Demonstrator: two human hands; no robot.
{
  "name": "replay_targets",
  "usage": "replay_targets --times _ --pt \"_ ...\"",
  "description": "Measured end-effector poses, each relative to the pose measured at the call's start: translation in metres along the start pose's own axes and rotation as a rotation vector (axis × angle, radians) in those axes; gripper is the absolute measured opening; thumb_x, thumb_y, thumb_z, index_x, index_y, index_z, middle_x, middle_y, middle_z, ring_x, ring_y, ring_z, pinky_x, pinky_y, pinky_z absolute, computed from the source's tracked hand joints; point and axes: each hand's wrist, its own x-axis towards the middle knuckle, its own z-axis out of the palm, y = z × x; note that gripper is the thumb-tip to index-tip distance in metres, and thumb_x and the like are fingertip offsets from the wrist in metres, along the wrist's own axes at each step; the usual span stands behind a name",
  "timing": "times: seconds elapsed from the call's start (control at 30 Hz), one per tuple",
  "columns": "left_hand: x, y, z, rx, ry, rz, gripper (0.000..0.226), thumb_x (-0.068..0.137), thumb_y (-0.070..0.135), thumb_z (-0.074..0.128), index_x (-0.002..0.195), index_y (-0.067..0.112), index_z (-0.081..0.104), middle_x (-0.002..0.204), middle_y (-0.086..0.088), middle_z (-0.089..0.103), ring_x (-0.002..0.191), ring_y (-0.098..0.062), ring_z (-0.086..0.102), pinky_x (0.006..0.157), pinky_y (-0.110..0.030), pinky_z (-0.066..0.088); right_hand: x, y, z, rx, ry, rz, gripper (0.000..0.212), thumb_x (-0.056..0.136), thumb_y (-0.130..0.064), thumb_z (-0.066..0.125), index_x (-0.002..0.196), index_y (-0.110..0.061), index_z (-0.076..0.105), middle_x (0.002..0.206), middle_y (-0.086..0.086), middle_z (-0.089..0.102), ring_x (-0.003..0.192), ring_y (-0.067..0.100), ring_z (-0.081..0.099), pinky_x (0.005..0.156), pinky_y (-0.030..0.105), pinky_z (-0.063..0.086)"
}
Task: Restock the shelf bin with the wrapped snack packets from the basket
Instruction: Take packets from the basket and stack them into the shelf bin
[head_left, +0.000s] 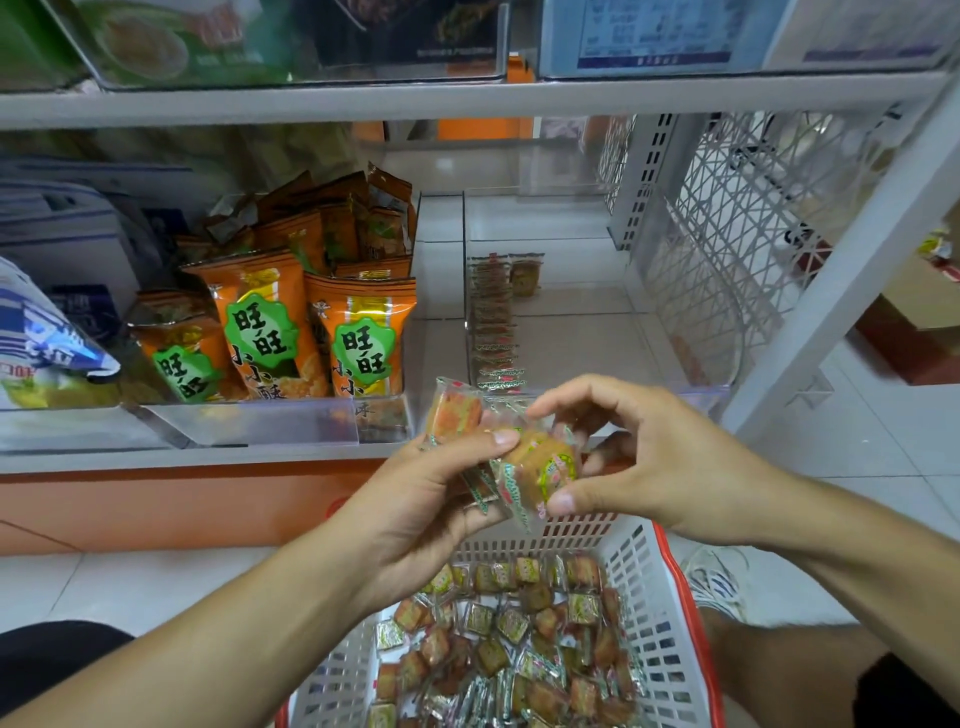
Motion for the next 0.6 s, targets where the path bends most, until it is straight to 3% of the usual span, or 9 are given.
replay_targets --times 0.07,0.13,0.2,0.27,0.33,0.4,0.5,0.6 --pt "-0.0007 -0.0007 0.0002 0.023 0.014 0.017 0.059 0.068 0.018 0.084 0.123 0.003 0.067 0.112 -0.018 0.076 0.097 -0.026 0.077 0.068 -0.033 0.063 -0.0007 -0.0012 0.0015 -0.033 -0.057 0.016 0.075 0.068 -0.025 0.092 0.126 -0.055 0.057 0.109 -0.026 0.056 0.082 0.002 0.062 0.080 0.037 0.060" --pt "-0.0011 -0.0001 -0.0004 0.027 0.002 0.021 0.047 0.075 0.022 0.080 0.118 0.005 0.072 0.115 -0.018 0.075 0.101 -0.027 0.076 0.069 -0.033 0.063 -0.0007 -0.0010 0.0036 -0.089 -0.107 -0.008 0.080 0.072 -0.026 0.090 0.134 -0.057 0.050 0.122 -0.022 0.053 0.090 0.010 0.063 0.078 0.040 0.060" --pt "-0.0005 0.0010 -0.0016 -0.020 -0.006 0.016 0.039 0.081 0.020 0.074 0.115 0.002 0.073 0.117 -0.021 0.074 0.104 -0.029 0.075 0.069 -0.035 0.063 0.0000 -0.0003 0.0030 -0.094 -0.108 -0.014 0.078 0.075 -0.023 0.088 0.134 -0.057 0.051 0.126 -0.015 0.056 0.075 0.013 0.063 0.076 0.045 0.059" --pt "0.0001 0.0020 -0.0037 -0.083 -0.001 0.005 0.047 0.079 0.013 0.071 0.124 -0.002 0.066 0.119 -0.023 0.073 0.108 -0.033 0.073 0.069 -0.038 0.063 0.0001 -0.0007 0.0008 -0.066 -0.092 0.012 0.077 0.075 -0.020 0.088 0.132 -0.057 0.053 0.126 -0.006 0.061 0.063 0.016 0.064 0.078 0.049 0.060" --pt "0.0000 0.0035 -0.0040 -0.098 0.000 0.002 0.053 0.077 0.011 0.072 0.127 -0.003 0.062 0.119 -0.024 0.072 0.108 -0.033 0.072 0.069 -0.039 0.064 0.0006 0.0002 -0.0015 -0.049 -0.074 0.024 0.077 0.075 -0.019 0.088 0.131 -0.058 0.053 0.123 0.001 0.065 0.068 0.025 0.071 0.082 0.052 0.060" --pt "-0.0010 0.0045 -0.0027 -0.068 0.004 0.007 0.049 0.072 0.014 0.076 0.118 -0.002 0.069 0.112 -0.024 0.075 0.094 -0.030 0.077 0.063 -0.035 0.064 0.0010 0.0012 -0.0029 -0.081 -0.069 0.013 0.078 0.075 -0.019 0.087 0.132 -0.059 0.052 0.125 -0.003 0.063 0.083 0.026 0.072 0.085 0.048 0.059" --pt "0.0001 0.0031 -0.0010 0.025 0.004 0.023 0.030 0.070 0.021 0.081 0.096 0.007 0.082 0.103 -0.020 0.077 0.082 -0.024 0.078 0.059 -0.030 0.062 -0.0002 0.0013 -0.0009 -0.235 -0.124 -0.044 0.083 0.079 -0.021 0.084 0.142 -0.057 0.044 0.129 -0.028 0.051 0.113 0.002 0.059 0.098 0.025 0.050" --pt "0.0004 0.0006 0.0005 0.035 0.012 0.028 0.033 0.074 0.026 0.079 0.102 0.008 0.080 0.103 -0.019 0.078 0.085 -0.024 0.078 0.060 -0.030 0.062 -0.0024 0.0000 0.0009 -0.276 -0.165 -0.059 0.077 0.082 -0.019 0.083 0.142 -0.051 0.047 0.129 -0.034 0.048 0.118 -0.007 0.054 0.100 0.017 0.044"
